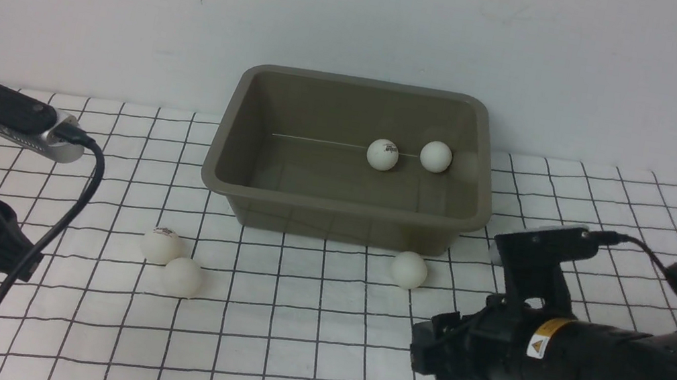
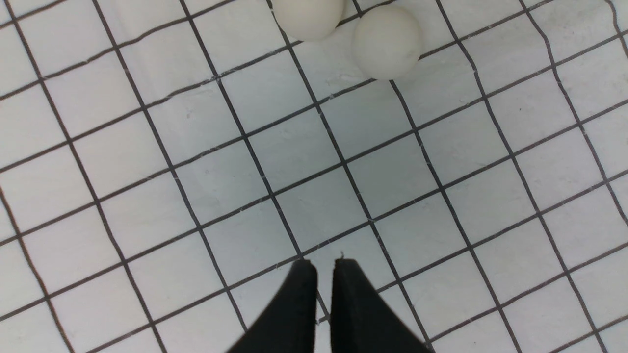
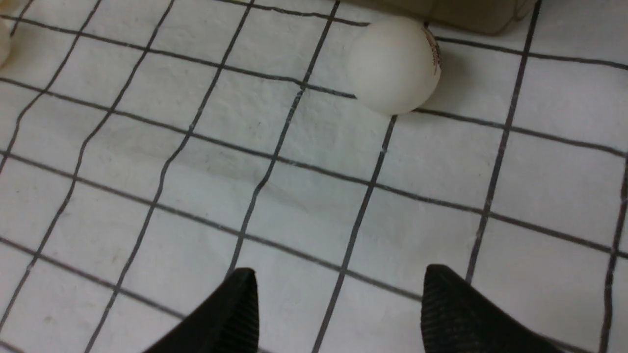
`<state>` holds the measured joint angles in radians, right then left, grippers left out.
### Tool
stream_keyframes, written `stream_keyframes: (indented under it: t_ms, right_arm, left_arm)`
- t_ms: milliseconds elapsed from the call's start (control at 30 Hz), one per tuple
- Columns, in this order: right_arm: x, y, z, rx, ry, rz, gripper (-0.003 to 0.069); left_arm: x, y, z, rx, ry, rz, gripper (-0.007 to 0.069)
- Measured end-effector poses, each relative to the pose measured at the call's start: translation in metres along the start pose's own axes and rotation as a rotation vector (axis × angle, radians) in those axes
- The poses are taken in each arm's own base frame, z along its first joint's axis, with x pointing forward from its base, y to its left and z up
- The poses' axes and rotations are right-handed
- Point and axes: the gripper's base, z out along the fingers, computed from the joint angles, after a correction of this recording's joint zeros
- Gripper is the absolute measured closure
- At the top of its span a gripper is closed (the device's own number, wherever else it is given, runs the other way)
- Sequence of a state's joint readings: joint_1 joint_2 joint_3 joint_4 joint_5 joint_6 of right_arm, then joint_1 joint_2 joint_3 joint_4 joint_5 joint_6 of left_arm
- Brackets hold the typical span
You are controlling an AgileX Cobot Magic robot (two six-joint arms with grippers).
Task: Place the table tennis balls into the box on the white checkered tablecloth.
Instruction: 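Reach for and grasp a ping pong ball on the table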
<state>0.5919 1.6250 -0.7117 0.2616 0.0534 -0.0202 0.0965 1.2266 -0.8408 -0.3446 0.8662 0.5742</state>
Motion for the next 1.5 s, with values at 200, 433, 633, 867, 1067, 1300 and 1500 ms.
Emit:
stream_keyframes:
  t_ms: [200, 433, 633, 867, 1067, 1300, 1500]
  right_arm:
    - [-0.012, 0.002, 0.022, 0.003, -0.013, 0.001, 0.0251]
    - [-0.009, 0.002, 0.033, 0.009, 0.004, -0.025, 0.0251]
    - [-0.011, 0.002, 0.033, 0.007, -0.012, -0.051, 0.0251]
    - [-0.011, 0.002, 0.033, 0.007, -0.012, -0.063, 0.0251]
    - [-0.013, 0.002, 0.033, 0.008, -0.023, -0.043, 0.0251]
    - [-0.015, 0.002, 0.037, 0.01, -0.031, -0.041, 0.0251]
    - [-0.02, 0.004, 0.049, 0.006, -0.007, -0.043, 0.0251]
  left_arm:
    - [0.0, 0.0, 0.0, 0.005, -0.004, -0.006, 0.0594]
    - [-0.001, -0.001, 0.0, 0.009, -0.006, -0.009, 0.0594]
    - [-0.001, -0.001, 0.0, 0.014, -0.009, -0.014, 0.0594]
    - [-0.003, -0.004, 0.0, 0.043, -0.028, -0.044, 0.0594]
    - [-0.004, -0.005, 0.0, 0.061, -0.041, -0.061, 0.0594]
    - [-0.004, -0.005, 0.0, 0.058, -0.046, -0.061, 0.0594]
    - [-0.004, -0.005, 0.0, 0.058, -0.047, -0.06, 0.0594]
